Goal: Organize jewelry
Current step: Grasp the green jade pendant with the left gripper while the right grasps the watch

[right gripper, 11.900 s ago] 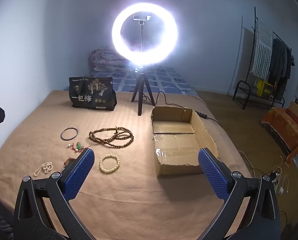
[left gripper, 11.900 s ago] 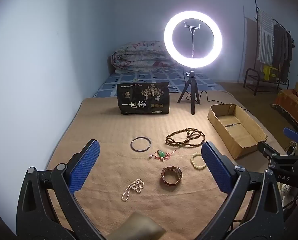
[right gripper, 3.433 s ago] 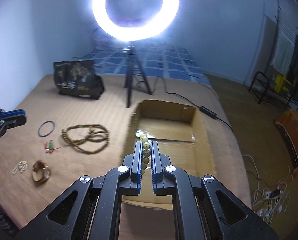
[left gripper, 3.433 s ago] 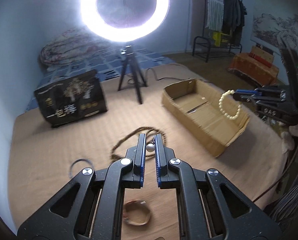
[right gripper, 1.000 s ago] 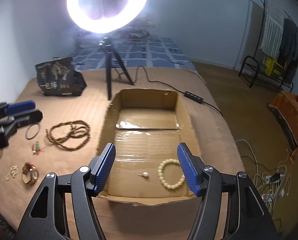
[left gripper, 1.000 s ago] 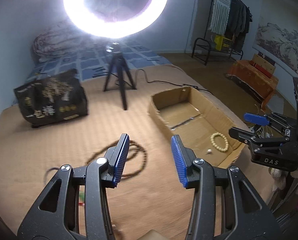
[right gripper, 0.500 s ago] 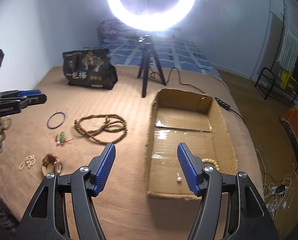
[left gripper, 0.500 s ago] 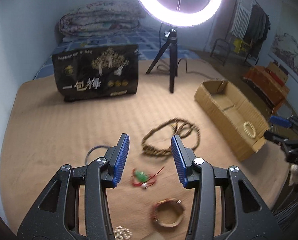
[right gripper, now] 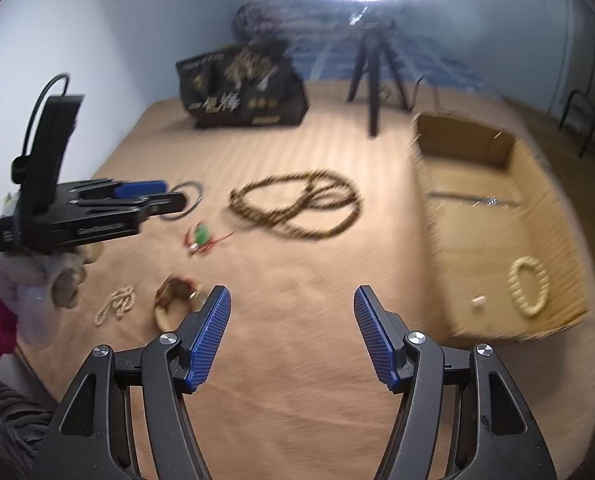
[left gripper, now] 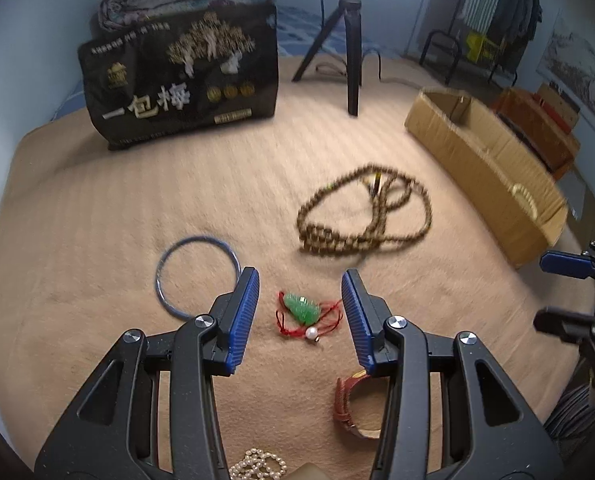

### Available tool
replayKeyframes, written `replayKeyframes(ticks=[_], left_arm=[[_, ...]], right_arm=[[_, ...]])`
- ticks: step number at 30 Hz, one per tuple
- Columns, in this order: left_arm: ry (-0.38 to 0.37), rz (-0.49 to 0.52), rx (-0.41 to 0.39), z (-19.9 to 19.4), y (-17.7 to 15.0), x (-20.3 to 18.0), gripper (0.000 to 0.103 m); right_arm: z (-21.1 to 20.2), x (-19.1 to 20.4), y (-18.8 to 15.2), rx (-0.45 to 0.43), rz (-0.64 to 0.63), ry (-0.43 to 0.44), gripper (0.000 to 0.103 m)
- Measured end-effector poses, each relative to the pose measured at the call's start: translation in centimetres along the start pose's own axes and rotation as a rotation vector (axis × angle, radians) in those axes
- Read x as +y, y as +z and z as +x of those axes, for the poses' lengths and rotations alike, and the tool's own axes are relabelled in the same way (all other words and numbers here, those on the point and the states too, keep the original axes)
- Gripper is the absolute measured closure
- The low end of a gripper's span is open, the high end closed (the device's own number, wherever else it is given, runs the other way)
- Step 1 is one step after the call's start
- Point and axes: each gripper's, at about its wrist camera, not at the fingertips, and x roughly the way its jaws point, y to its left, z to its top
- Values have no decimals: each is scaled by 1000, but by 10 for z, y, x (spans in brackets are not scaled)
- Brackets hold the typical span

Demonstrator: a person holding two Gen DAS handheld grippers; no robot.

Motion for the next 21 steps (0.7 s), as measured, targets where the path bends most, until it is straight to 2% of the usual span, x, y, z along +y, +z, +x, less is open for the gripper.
replayKeyframes(ticks=[6, 16, 17, 18, 21], left_arm=[[13, 44, 44, 18, -9, -2, 59], [-3, 76, 73, 35, -15, -3, 60], [-6, 77, 75, 37, -15, -3, 62], [-8, 79, 79, 39, -15, -3, 65], [-11, 95, 84, 44, -15, -6, 65]], right_arm=[[25, 21, -12, 58, -25, 36, 40], [57, 53, -18, 130, -76, 111, 40], [59, 55, -18, 134, -79, 113, 42], [60, 56, -18, 136, -80, 113, 48], [64, 59, -19, 155, -76, 123, 57]])
